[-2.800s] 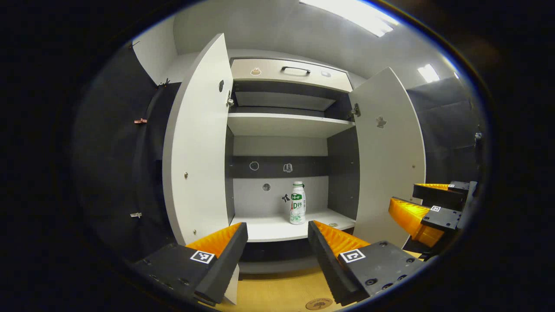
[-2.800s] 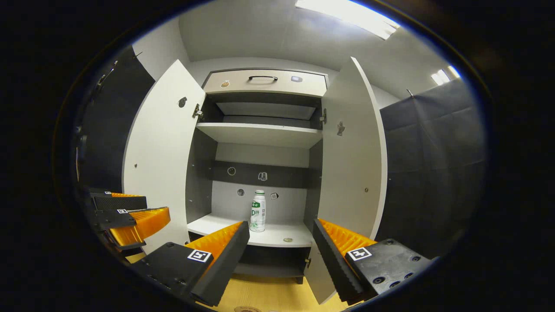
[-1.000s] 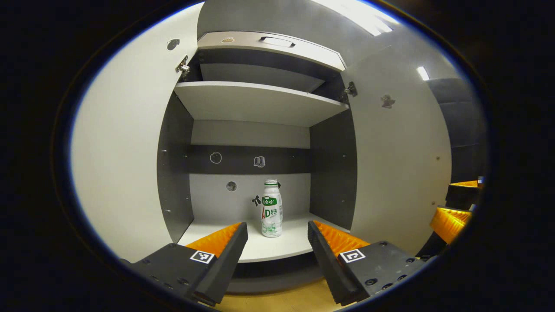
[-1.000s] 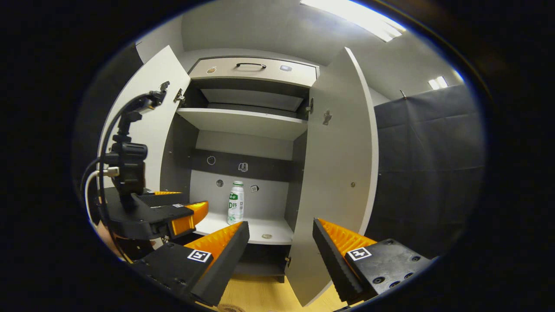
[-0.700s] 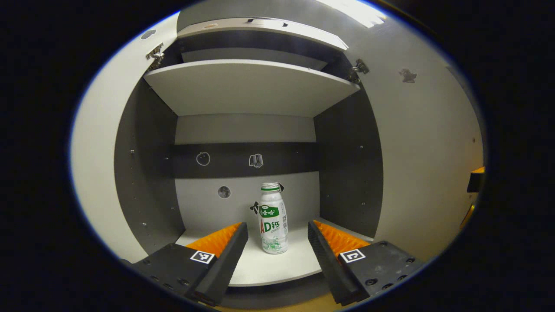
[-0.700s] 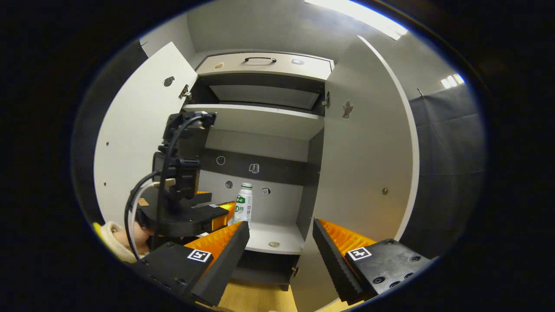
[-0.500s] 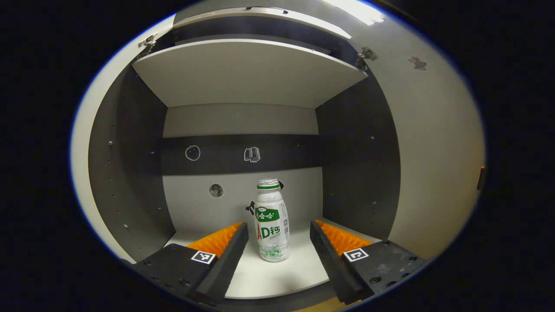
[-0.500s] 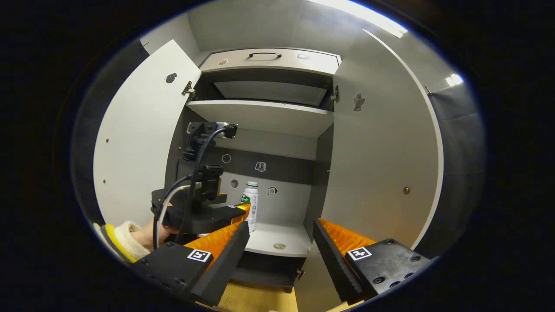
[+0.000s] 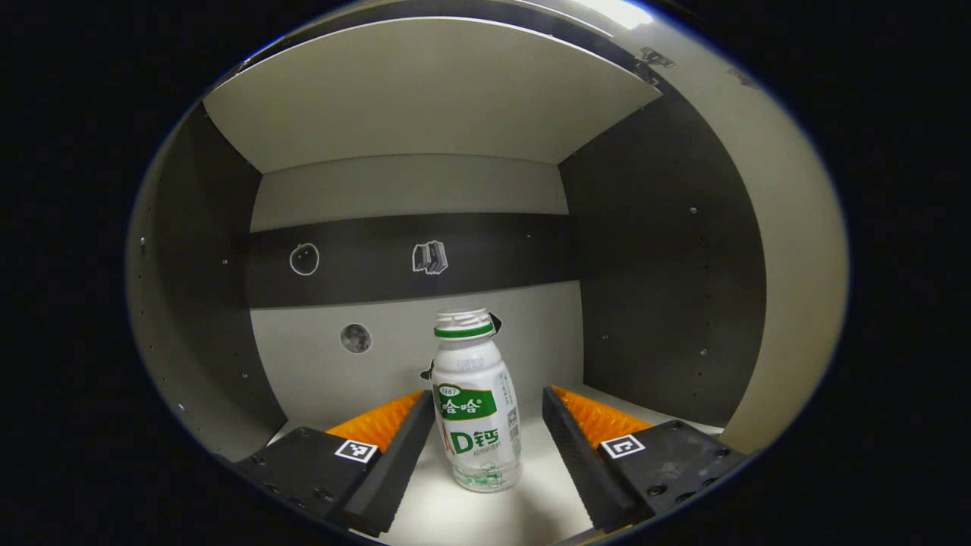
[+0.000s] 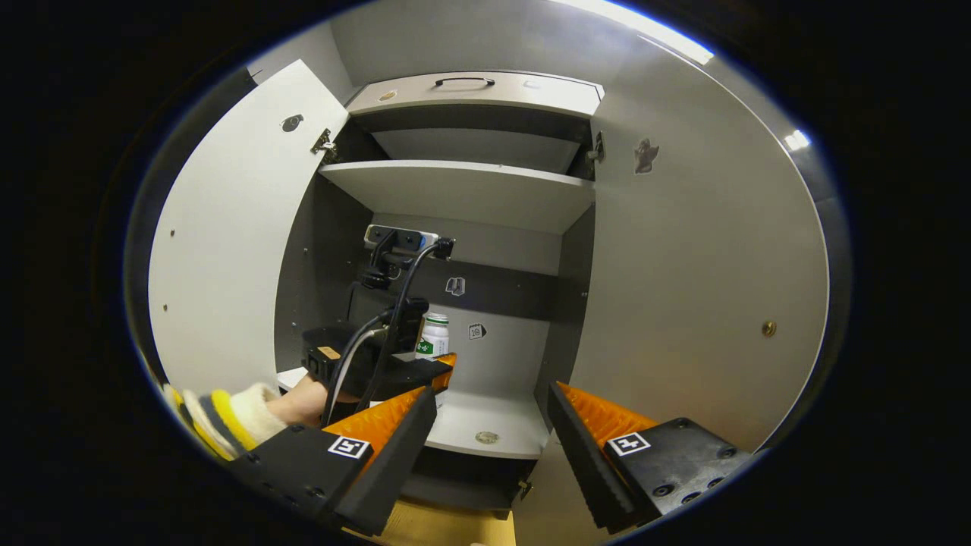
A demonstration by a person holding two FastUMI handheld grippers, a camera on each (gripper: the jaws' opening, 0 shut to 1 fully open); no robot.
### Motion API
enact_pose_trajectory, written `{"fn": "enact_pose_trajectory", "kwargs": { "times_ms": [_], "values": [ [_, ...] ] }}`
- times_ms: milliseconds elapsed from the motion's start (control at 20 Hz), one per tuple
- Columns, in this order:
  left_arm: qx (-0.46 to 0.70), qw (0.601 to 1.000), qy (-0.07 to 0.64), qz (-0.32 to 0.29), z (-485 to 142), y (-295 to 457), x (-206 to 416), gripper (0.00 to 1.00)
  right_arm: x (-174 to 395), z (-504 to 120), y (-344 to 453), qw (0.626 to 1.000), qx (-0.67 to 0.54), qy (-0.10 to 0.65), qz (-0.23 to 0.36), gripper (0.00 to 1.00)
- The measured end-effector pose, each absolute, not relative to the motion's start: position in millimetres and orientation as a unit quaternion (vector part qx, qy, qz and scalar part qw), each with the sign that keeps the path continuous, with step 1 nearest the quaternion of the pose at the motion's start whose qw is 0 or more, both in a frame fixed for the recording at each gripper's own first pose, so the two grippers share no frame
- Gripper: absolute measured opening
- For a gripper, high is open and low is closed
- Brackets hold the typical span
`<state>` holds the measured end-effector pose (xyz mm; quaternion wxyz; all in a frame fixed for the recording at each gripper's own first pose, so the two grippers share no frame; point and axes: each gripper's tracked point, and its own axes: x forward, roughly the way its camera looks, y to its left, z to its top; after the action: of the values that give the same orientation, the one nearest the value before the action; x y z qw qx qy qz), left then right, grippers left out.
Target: Grasp the bottle in the cabinet with the left hand and place it on the coaster, then close the right door with the right hand and the left door with the left hand.
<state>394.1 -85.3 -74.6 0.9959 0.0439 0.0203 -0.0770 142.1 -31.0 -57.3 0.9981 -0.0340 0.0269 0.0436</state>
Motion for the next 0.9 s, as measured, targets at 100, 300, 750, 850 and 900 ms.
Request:
{"fn": "enact_pose_trajectory", "kwargs": {
  "times_ms": [100,300,750,850,900],
  "values": [
    [0.043,0.996,0.021,-0.076,-76.2,-84.5,405.4,0.91,146.3,-59.8,-31.6,0.998,-0.035,0.031,0.045,0.98],
    [0.032,0.997,0.025,-0.073,-77.6,-89.6,419.7,0.91,149.8,-60.3,-36.8,0.998,-0.037,0.032,0.041,0.98],
    [0.017,0.995,0.027,-0.092,-68.0,-88.2,396.7,0.76,141.0,-56.8,-39.5,0.999,-0.031,0.037,0.021,0.98],
    [0.013,0.995,0.019,-0.097,-57.2,-85.4,374.1,0.75,132.0,-56.0,-36.2,0.999,-0.027,0.039,0.017,0.98],
    [0.014,0.994,0.018,-0.102,-54.1,-83.2,363.6,0.75,127.3,-55.4,-35.5,0.999,-0.028,0.040,0.013,0.97]
  ]
}}
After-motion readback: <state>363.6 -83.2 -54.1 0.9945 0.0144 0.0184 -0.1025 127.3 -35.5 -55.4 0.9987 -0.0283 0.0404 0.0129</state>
